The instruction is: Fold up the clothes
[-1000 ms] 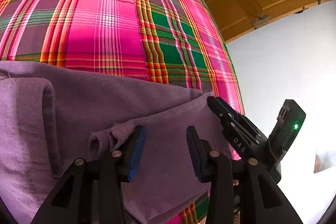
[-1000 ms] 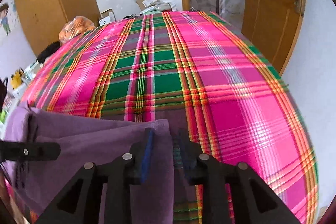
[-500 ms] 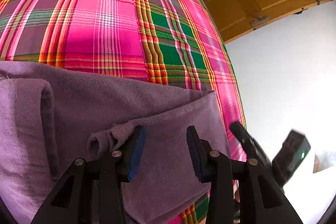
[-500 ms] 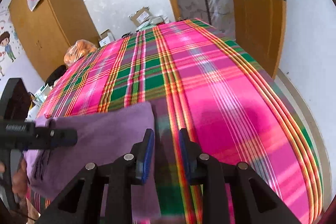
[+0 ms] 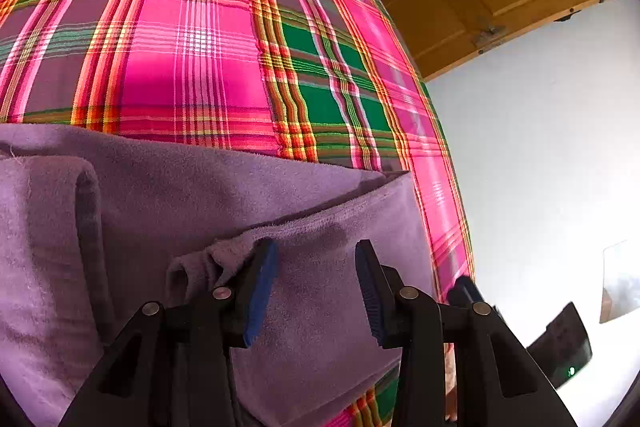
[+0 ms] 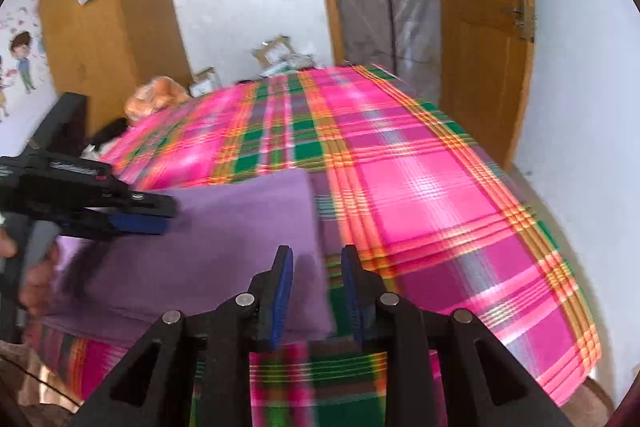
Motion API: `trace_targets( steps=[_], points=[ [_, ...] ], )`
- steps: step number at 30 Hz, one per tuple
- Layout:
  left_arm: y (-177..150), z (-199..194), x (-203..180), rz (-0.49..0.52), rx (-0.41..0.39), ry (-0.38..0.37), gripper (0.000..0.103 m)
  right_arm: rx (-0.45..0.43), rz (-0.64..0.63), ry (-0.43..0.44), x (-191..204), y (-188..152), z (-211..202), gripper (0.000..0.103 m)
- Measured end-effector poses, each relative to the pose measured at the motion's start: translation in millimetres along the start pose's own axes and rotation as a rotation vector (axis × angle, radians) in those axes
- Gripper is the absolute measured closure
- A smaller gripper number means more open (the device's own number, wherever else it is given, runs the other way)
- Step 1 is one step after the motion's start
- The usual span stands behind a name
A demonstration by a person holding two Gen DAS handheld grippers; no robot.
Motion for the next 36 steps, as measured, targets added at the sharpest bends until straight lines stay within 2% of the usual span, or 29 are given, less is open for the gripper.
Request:
trace_targets(
  steps=[3,6,10,12,15,19,24,28,32,36],
  points=[
    [-0.5,-2.4,0.4,-0.001,0.014,0.007,0.061,0.066,-0.032,-0.009,9.4,-10.9,15.4,0.077],
    [-4.1,-8.2,3.2,0.021,0.032,0.024,0.061,0.080,0.041,-0.001,0.0,-20.3,20.3,0.074],
    [-10.7,-22.8,-0.2,0.097,0.016,0.122,0.061,0.101,0.030,-0.044,0.7,-14.2,14.9,0.073],
    [-11.3,-34.3,-2.0,0.114,-0.011,0.146,0.061,0.084,0.007,-0.062,9.7,-5.4,8.2,0.073],
    [-7.5,-51.4,4.8,0.082,-0.044,0.142,0.061,0.032,-0.030,0.011,35.9,10.7,3.1,0.073],
    [-5.0,-77.2,15.0,0.038,-0.075,0.098,0.061,0.017,-0.118,0.120,82.1,20.9,13.6,0.073],
    [-4.9,-109.7,32.8,-0.003,-0.131,0.082,0.061,0.059,-0.167,0.235,122.3,11.2,32.5,0.073],
    [-5.1,-129.0,53.5,-0.045,-0.173,0.083,0.061,0.079,-0.208,0.217,137.8,8.2,34.8,0.073],
    [-7.8,-139.8,76.5,-0.096,-0.183,0.075,0.061,0.049,-0.209,0.228,147.9,24.1,37.8,0.073],
    [-12.3,-150.8,100.7,-0.142,-0.188,0.077,0.061,0.069,-0.220,0.247,164.7,22.2,52.4,0.073]
  ],
)
Point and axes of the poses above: each gripper's, at about its wrist camera, not at the fingertips, and z roughly the way its jaws point, x to its left, y to its top, the point moved 3 cm from there along z, roughly the way its jaws point, and after that the axes turned 10 degrees about -z, right-handed, at the moved point
